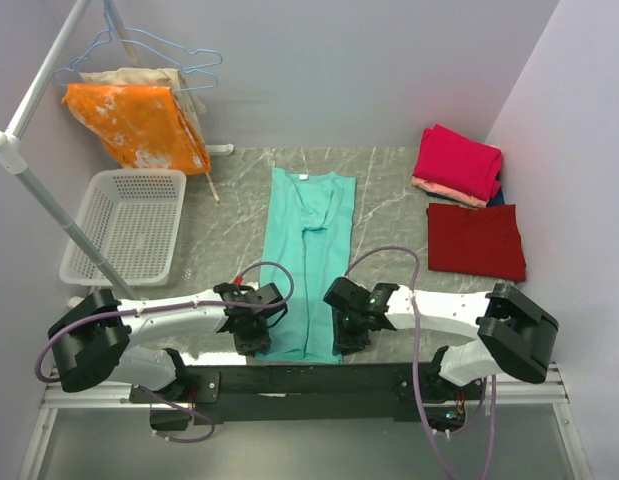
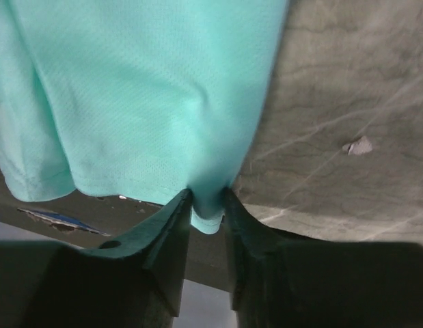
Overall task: Fold and stack the t-shirts
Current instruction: Fold the tshirt
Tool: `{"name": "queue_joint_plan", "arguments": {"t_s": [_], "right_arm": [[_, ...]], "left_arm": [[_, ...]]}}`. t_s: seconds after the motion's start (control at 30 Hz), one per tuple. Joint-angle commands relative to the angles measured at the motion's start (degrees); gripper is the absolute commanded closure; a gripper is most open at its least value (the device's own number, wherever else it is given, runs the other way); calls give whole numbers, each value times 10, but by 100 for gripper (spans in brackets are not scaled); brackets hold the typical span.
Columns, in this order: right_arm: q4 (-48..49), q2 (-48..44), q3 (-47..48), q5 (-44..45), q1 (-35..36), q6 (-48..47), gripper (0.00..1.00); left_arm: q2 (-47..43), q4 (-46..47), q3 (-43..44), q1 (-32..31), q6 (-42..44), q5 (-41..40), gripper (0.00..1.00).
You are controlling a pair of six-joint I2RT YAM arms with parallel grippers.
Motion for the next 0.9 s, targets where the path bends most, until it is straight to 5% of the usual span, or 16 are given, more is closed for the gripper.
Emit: {"name": "queue_joint_plan", "arguments": {"t_s": [0.0, 0.17, 0.87], "right_arm": [[-16, 15, -2, 1, 9, 6, 74], [-20, 20, 5, 5, 12, 3, 100], [-52, -100, 5, 34, 28, 33, 100]], "left_arm": [[6, 10, -2, -6, 3, 10, 72], [8, 9, 0, -10, 4, 10, 96], [-56, -83, 30, -92, -90, -25, 99]]}}
